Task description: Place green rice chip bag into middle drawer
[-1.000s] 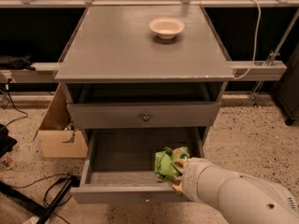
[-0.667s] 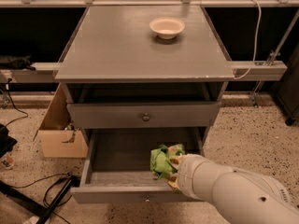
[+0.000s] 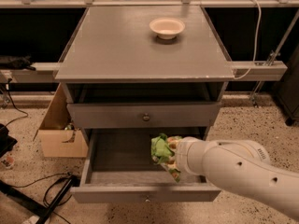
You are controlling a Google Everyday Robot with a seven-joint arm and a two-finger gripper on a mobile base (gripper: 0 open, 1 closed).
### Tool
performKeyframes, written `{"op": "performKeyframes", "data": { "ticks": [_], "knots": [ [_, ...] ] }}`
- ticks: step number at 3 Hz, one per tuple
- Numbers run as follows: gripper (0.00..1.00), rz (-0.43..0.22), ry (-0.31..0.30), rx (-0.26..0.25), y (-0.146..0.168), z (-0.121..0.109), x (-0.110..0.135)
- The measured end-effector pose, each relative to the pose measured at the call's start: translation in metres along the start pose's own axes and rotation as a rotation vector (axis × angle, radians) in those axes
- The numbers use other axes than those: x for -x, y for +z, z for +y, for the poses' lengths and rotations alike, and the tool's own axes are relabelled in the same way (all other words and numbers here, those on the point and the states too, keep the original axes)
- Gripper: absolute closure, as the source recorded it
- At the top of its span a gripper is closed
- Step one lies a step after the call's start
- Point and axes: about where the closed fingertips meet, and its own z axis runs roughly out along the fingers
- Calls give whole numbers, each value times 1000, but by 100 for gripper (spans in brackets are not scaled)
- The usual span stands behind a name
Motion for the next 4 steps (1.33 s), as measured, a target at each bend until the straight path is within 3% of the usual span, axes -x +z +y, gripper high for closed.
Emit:
{"op": "performKeyframes", "data": {
  "ticks": [2, 4],
  "knots": [
    [100, 22, -43, 56, 52, -20, 4],
    [100, 32, -39, 57, 92, -23, -11]
  ]
}}
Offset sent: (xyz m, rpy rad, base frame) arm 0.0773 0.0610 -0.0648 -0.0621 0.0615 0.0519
